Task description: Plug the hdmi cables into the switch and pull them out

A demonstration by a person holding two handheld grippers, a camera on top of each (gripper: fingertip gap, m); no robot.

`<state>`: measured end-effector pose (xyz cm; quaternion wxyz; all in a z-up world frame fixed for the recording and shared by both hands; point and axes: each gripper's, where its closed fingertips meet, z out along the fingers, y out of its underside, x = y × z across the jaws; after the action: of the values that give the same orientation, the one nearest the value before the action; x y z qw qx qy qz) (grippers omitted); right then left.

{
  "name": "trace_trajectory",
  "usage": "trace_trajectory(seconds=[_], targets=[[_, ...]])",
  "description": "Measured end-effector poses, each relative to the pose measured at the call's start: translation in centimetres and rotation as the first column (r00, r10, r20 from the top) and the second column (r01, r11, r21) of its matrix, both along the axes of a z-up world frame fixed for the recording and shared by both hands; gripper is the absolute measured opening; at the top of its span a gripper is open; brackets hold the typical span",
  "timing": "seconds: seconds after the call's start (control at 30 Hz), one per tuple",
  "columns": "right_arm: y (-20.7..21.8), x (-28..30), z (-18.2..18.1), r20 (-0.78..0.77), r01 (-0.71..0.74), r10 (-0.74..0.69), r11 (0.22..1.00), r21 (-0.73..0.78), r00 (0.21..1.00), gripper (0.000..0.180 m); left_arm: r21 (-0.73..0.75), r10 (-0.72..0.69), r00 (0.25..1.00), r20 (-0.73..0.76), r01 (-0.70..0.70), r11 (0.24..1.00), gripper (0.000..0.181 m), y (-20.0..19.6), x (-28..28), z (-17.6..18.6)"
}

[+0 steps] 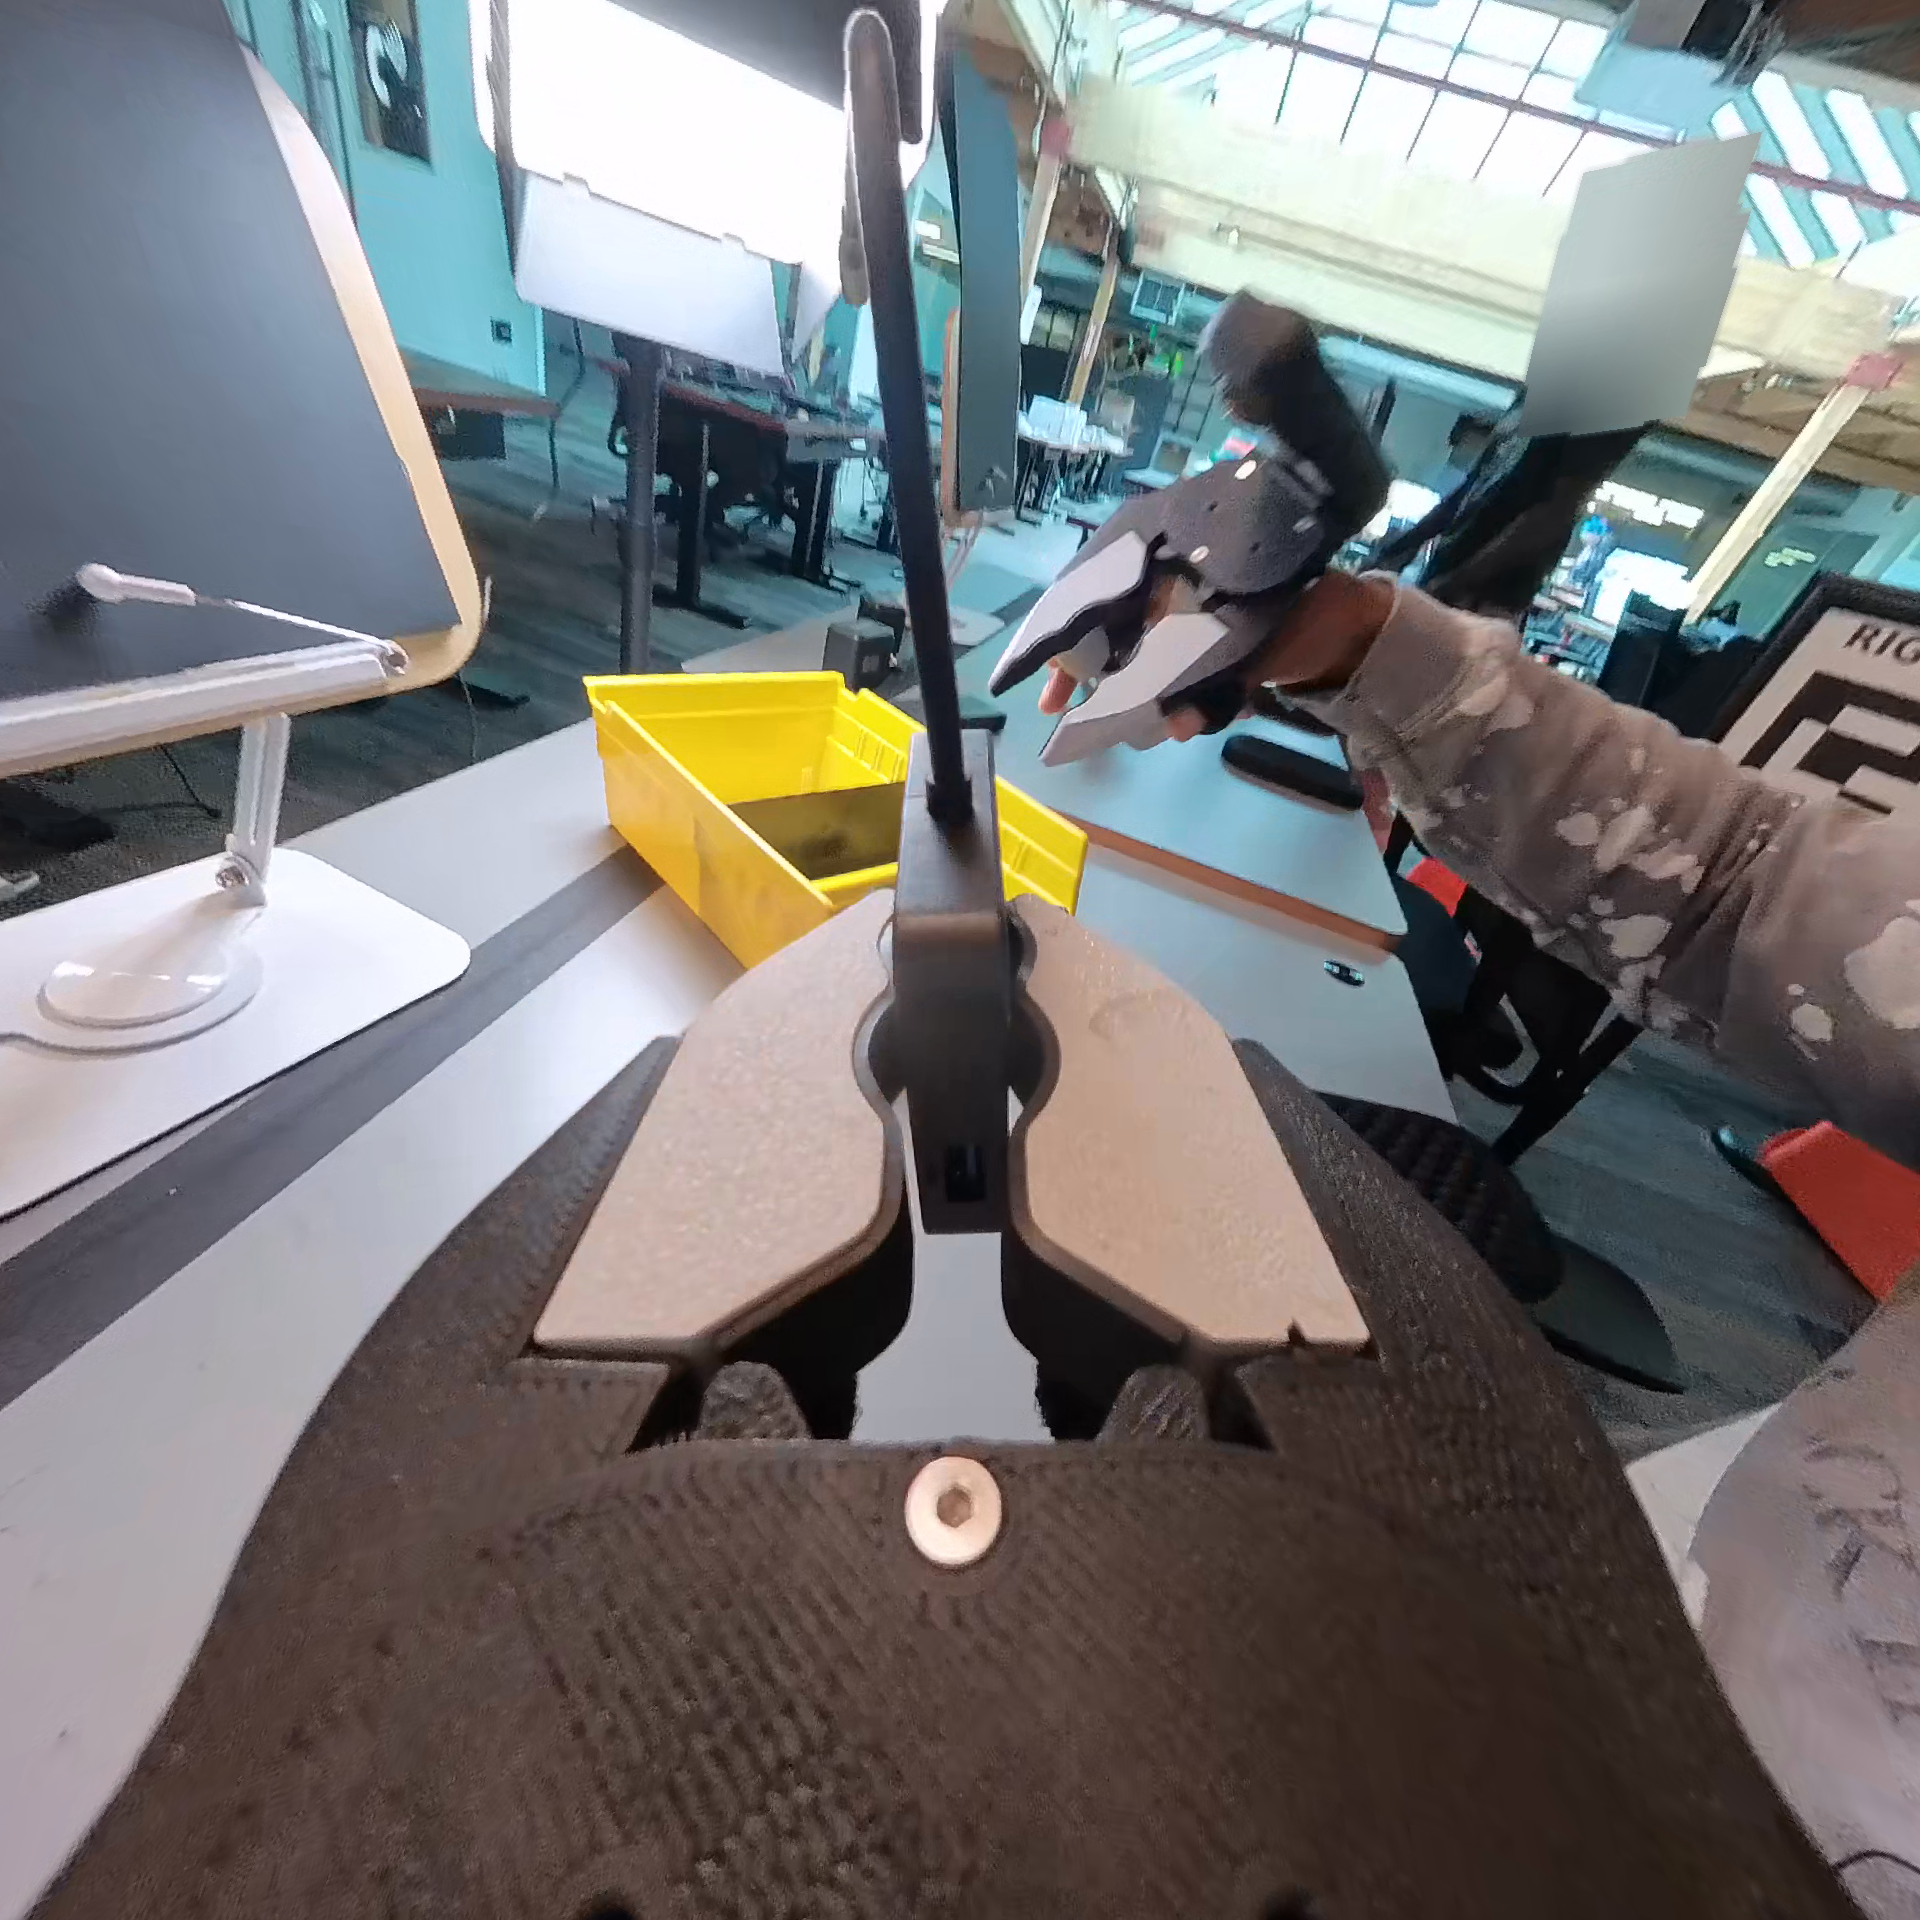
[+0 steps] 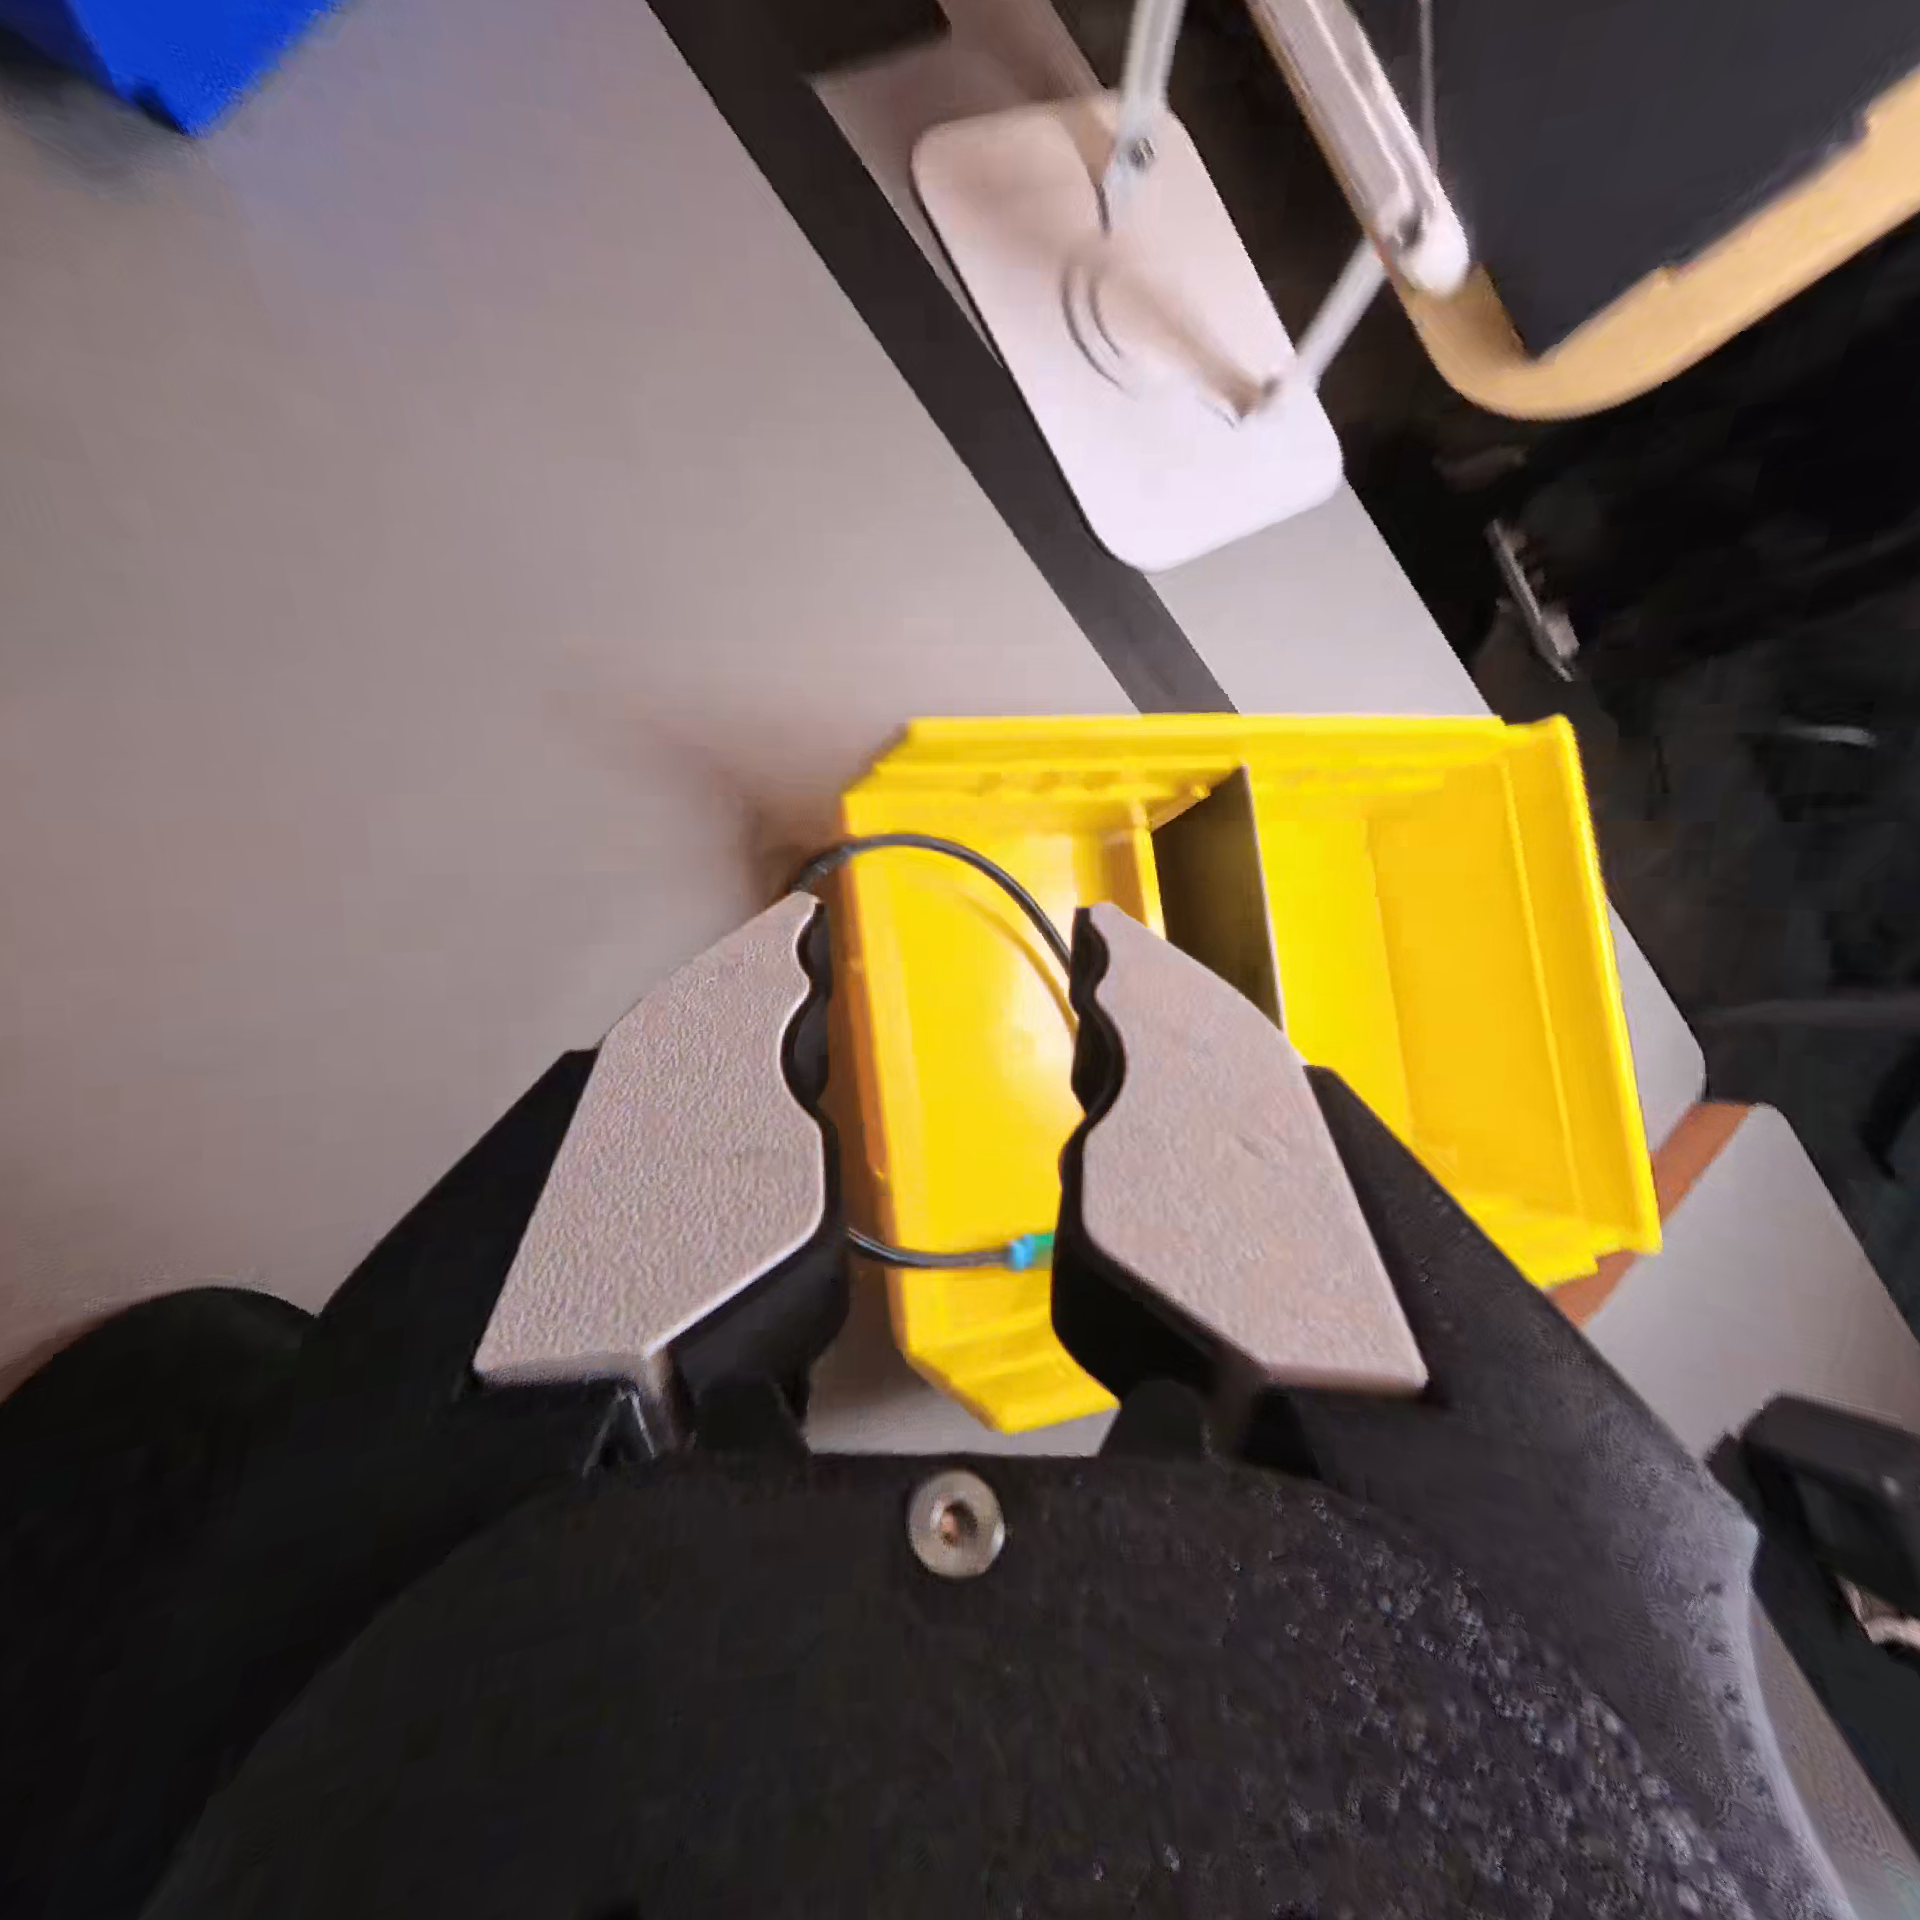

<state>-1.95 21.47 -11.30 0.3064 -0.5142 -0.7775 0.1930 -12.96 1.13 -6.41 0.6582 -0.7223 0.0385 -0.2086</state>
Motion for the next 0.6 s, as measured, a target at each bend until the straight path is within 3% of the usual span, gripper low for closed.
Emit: trace_trajectory(seconds=[0.17,0.3,0.43,0.5,0.6], targets=[[-10.0,-1.9,1.4,-0.146,-0.26,0.245,0.961,-0.094,0.959,0.04,-0.085,-0.092,0.994,-0.065,0.086,0.993,0.015,1.8,2.8,-2.6],[-15.1,-3.0,2.1,-0.187,-0.388,0.353,0.899,-0.203,0.917,0.039,-0.137,-0.211,0.967,-0.142,0.192,0.972,0.015,2.7,6.4,-4.3],[-17.5,-3.2,0.8,-0.151,-0.441,0.415,0.859,-0.26,0.897,0.033,-0.188,-0.275,0.94,-0.204,0.238,0.953,0.015,3.4,8.9,-5.7],[-17.6,-2.9,-0.1,-0.127,-0.452,0.433,0.859,-0.241,0.892,0.019,-0.213,-0.294,0.926,-0.238,0.246,0.946,0.015,3.6,9.4,-6.5],[-17.2,-2.1,0.7,-0.144,-0.462,0.44,0.843,-0.274,0.887,0.014,-0.191,-0.284,0.933,-0.22,0.245,0.951,0.021,3.8,9.5,-6.1]])
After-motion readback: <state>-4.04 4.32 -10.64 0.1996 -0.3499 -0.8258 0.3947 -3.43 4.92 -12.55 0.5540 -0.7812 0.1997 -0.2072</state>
